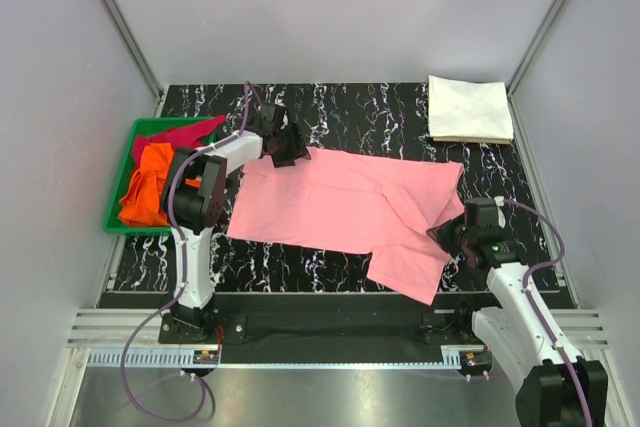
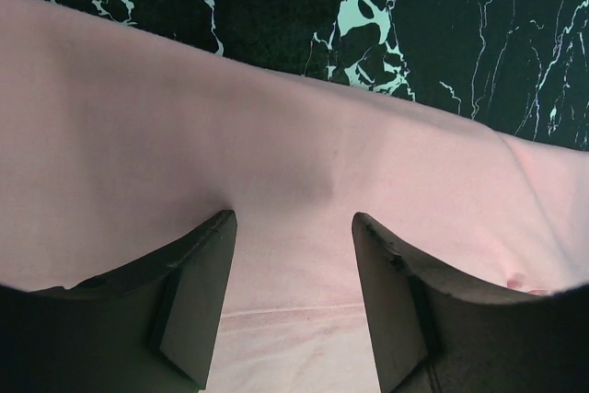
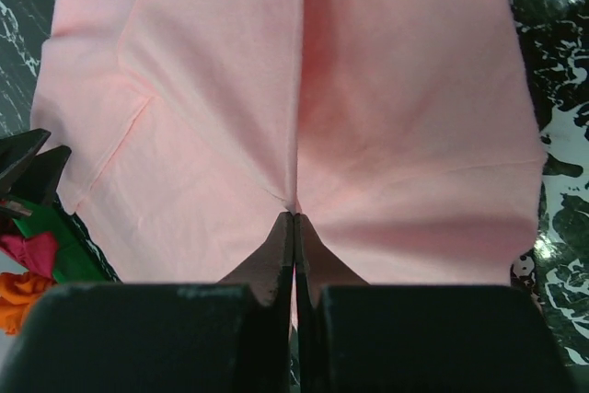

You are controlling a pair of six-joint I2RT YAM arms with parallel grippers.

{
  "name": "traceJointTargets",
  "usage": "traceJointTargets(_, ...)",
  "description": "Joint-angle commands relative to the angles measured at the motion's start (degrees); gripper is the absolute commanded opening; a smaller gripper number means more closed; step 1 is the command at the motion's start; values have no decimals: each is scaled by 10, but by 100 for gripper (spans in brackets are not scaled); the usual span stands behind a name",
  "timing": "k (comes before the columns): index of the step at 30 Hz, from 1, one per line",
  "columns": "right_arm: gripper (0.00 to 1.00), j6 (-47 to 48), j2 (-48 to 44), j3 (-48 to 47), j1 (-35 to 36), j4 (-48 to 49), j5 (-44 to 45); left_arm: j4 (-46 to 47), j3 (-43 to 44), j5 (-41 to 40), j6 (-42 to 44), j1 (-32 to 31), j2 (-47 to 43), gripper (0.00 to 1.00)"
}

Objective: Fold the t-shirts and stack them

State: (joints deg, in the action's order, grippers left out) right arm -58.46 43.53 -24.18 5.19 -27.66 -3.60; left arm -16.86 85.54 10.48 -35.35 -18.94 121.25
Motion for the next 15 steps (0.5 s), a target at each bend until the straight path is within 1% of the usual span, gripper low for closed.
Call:
traceJointTargets(1, 0, -32, -20, 12, 7, 29, 30, -13, -10, -5, 16, 3, 28, 61)
traceJointTargets(8, 0, -50, -78, 19, 13, 23, 47, -13, -8, -10, 11, 4, 25, 61)
traceJointTargets(12, 0, -58, -86, 21, 18, 18, 42, -13, -8, -9, 8, 3, 26, 61)
traceJointTargets(15, 0, -68, -94, 40, 27, 19, 47, -13, -8, -9, 5, 4, 28, 61)
